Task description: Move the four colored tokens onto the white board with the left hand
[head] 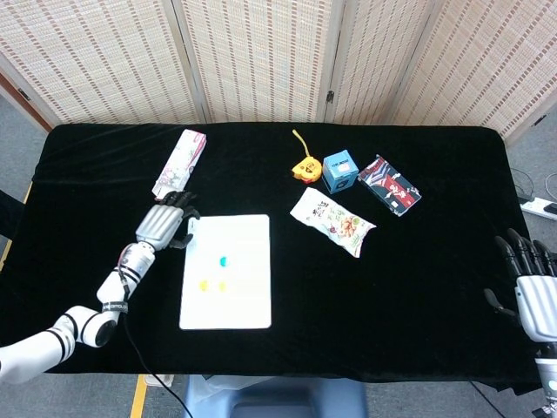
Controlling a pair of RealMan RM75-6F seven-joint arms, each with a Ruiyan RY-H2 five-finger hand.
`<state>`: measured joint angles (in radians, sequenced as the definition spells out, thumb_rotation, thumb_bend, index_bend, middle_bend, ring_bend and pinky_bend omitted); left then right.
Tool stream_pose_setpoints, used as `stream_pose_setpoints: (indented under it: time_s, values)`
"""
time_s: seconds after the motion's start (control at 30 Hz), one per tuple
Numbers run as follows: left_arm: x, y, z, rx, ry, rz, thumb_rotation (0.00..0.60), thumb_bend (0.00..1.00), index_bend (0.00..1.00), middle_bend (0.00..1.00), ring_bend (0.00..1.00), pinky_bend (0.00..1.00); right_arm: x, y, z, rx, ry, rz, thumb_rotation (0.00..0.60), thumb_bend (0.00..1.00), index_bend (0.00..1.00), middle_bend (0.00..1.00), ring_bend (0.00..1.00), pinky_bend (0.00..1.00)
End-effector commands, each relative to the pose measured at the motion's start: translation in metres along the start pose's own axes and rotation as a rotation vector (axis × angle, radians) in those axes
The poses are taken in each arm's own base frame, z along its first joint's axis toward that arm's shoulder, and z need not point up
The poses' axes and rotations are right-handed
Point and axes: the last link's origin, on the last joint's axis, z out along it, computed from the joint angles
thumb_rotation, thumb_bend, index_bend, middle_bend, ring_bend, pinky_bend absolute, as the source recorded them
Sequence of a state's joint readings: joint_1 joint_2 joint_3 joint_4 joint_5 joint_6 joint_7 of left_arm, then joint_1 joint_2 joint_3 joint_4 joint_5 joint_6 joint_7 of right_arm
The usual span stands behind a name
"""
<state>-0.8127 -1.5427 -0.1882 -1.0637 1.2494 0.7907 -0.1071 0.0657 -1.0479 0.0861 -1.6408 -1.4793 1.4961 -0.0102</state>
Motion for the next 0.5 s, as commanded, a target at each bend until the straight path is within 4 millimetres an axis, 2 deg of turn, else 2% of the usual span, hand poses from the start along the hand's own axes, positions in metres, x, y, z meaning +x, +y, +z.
stream_pose_setpoints:
  time_s: [0.03,0.17,0.27,0.5]
  values:
    - [0.005,-0.032,0.004,0.111,-0.007,-0.037,0.6,0.43,0.41,0.12,0.0,0.0,0.0,0.0,0.0,-0.001,0.001,0.0,0.6,0.36,0.0,0.02,0.05,0.0]
    - [0.001,-0.056,0.006,0.194,-0.031,-0.058,0.6,0.43,0.41,0.12,0.0,0.0,0.001,0.001,-0.001,-0.002,0.005,-0.002,0.6,0.36,0.0,0.02,0.05,0.0]
    - [-0.003,-0.067,0.006,0.231,-0.045,-0.066,0.6,0.43,0.41,0.12,0.0,0.0,0.002,0.0,-0.002,-0.002,0.007,-0.003,0.6,0.36,0.0,0.02,0.05,0.0]
    - [-0.012,-0.079,0.007,0.275,-0.06,-0.065,0.6,0.43,0.41,0.12,0.0,0.0,0.002,-0.001,-0.002,-0.001,0.004,-0.004,0.6,0.36,0.0,0.02,0.05,0.0]
